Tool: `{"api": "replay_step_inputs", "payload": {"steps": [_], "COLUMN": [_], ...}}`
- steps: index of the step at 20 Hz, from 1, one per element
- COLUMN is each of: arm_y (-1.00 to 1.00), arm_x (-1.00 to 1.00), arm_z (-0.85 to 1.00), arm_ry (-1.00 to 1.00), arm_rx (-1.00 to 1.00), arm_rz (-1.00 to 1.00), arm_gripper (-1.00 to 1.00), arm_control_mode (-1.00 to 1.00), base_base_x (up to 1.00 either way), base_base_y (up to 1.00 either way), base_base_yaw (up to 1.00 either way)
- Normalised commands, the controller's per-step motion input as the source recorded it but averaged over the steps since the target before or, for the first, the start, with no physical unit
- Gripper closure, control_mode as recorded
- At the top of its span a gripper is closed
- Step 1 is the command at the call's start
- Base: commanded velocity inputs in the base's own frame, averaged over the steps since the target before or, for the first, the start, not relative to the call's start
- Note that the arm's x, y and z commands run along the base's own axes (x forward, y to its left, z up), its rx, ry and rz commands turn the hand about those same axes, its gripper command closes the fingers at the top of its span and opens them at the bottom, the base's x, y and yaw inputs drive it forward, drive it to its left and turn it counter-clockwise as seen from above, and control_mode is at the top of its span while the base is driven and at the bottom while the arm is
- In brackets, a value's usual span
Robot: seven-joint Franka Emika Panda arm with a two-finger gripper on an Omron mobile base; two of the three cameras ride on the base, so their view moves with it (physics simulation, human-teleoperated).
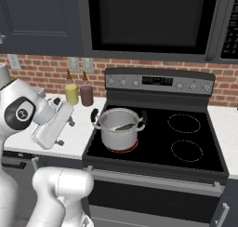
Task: Put the squash and cucumber in the pot. Retrieve the spatula and lightly stir the vegetables in the pot.
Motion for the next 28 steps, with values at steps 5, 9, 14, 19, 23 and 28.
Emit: {"api": "replay_step_inputs", "payload": {"steps": [5,9,14,19,23,28], "arm_y": [1.00,1.00,1.00,0.70,0.28,0.00], "arm_x": [0.00,0.70,1.00,1.00,1.00,1.00], "arm_z": [-0.14,0.00,-0.27,-0.48,-0.36,-0.45], "arm_ry": [0.05,0.00,0.00,0.00,0.00,0.08], "arm_rx": [0.25,0.03,-0.03,-0.07,0.00,-0.02], "arm_rz": [-0.01,0.01,0.20,0.34,0.39,0.29], "arm_gripper": [-1.00,-1.00,-1.00,-1.00,-1.00,-1.00], "arm_control_mode": [-1.00,-1.00,-1.00,-1.00,-1.00,-1.00], "base_base_x": [0.00,0.00,0.00,0.00,0.00,0.00], "base_base_y": [0.00,0.00,0.00,0.00,0.00,0.00], "base_base_yaw": [0.00,0.00,0.00,0.00,0.00,0.00]}}
